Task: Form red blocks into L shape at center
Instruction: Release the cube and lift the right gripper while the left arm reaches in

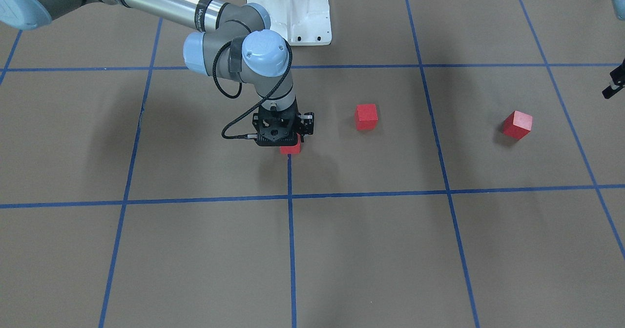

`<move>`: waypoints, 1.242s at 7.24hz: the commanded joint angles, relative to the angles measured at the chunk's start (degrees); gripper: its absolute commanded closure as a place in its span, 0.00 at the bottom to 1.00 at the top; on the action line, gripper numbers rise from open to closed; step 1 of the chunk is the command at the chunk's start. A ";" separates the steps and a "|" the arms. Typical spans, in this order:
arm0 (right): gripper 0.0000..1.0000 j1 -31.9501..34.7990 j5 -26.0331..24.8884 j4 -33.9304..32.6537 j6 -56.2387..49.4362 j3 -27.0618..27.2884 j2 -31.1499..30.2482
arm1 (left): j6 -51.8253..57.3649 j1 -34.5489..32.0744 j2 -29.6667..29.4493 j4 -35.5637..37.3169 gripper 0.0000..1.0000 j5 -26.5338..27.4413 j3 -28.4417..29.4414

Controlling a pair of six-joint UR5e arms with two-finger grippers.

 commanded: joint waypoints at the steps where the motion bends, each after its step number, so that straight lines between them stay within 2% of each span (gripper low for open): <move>1: 0.00 0.13 0.08 -0.09 -1.28 0.43 0.23 | -0.85 0.00 1.03 -1.24 0.00 -5.64 0.20; 2: 0.00 0.82 0.52 -0.35 -1.37 1.57 0.06 | -8.08 1.04 0.25 -2.30 0.00 -5.75 -0.23; 3: 0.00 2.75 2.09 -0.70 -1.29 4.71 -1.94 | -17.12 6.19 -0.45 -8.05 0.00 -5.23 -1.19; 5: 0.00 8.01 7.00 -1.50 -1.63 16.98 -12.88 | -35.92 15.32 -1.85 -16.34 0.00 -4.62 -3.12; 6: 0.00 11.43 10.85 -1.24 -5.64 22.18 -19.39 | -45.85 20.95 -5.17 -16.46 0.00 -0.52 -5.31; 7: 0.00 13.90 11.41 -0.80 -7.77 23.36 -24.50 | -51.95 28.14 -9.29 -16.37 0.01 6.13 -6.81; 9: 0.00 17.25 12.03 -0.88 -13.66 23.38 -28.75 | -62.17 41.68 -16.33 -16.02 0.01 15.91 -6.13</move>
